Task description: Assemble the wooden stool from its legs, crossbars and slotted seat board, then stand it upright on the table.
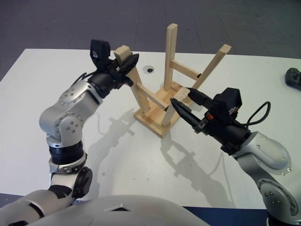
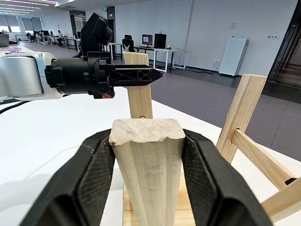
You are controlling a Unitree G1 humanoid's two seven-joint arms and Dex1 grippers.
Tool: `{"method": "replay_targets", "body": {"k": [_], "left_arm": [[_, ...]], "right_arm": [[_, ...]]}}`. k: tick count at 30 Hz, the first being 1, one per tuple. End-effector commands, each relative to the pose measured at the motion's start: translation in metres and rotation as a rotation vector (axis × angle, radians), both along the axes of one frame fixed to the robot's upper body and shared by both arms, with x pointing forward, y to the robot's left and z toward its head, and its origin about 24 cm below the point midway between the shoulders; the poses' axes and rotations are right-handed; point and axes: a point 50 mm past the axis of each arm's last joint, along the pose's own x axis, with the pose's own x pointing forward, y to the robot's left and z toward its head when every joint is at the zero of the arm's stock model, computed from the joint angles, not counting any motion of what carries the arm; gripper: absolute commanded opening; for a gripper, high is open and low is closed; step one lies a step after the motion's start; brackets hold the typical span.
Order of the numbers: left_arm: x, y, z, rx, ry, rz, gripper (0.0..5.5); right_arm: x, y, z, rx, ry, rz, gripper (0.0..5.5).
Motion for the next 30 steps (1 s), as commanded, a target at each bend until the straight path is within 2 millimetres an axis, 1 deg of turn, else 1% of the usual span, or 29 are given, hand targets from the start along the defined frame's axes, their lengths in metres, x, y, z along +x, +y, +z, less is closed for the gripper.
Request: {"method": "replay_targets", "body": {"k": [1, 6, 10, 14, 19, 21, 24, 26, 28, 30], "left_arm": [[-0.007, -0.021, -0.008, -0.049, 0.105, -0.141, 1.09], [-0.013, -0.022, -0.016, 0.051, 0.070, -0.162, 1.10], [-0.015, -0.026, -0.030, 0.106, 0.057, -0.211, 1.06], [-0.017, -0.029, -0.047, 0.122, 0.092, -0.240, 1.06], [-0.026, -0.039, -0.047, 0.139, 0.092, -0.345, 1.06], [-0.026, -0.042, -0.048, 0.174, 0.097, -0.367, 1.06], [-0.028, -0.045, -0.053, 0.260, 0.136, -0.391, 1.06], [-0.028, -0.044, -0.065, 0.278, 0.219, -0.360, 1.06], [-0.028, -0.038, -0.076, 0.288, 0.287, -0.321, 1.06], [-0.025, -0.030, -0.082, 0.296, 0.319, -0.272, 1.06]], "right_arm": [[-0.001, 0.001, -0.014, -0.018, 0.091, -0.008, 2.11], [-0.001, 0.001, -0.013, -0.010, 0.083, -0.017, 2.11], [0.001, 0.001, -0.012, 0.011, 0.070, -0.029, 2.11], [0.001, 0.001, -0.011, 0.015, 0.067, -0.044, 2.11], [0.002, 0.000, -0.012, 0.019, 0.066, -0.062, 2.11], [0.003, 0.000, -0.012, 0.020, 0.063, -0.069, 2.11], [0.005, -0.001, -0.012, 0.017, 0.056, -0.080, 2.11], [0.005, -0.001, -0.012, 0.020, 0.054, -0.088, 2.11], [0.006, 0.000, -0.012, 0.022, 0.051, -0.092, 2.11], [0.006, 0.001, -0.013, 0.028, 0.050, -0.108, 2.11]]}}
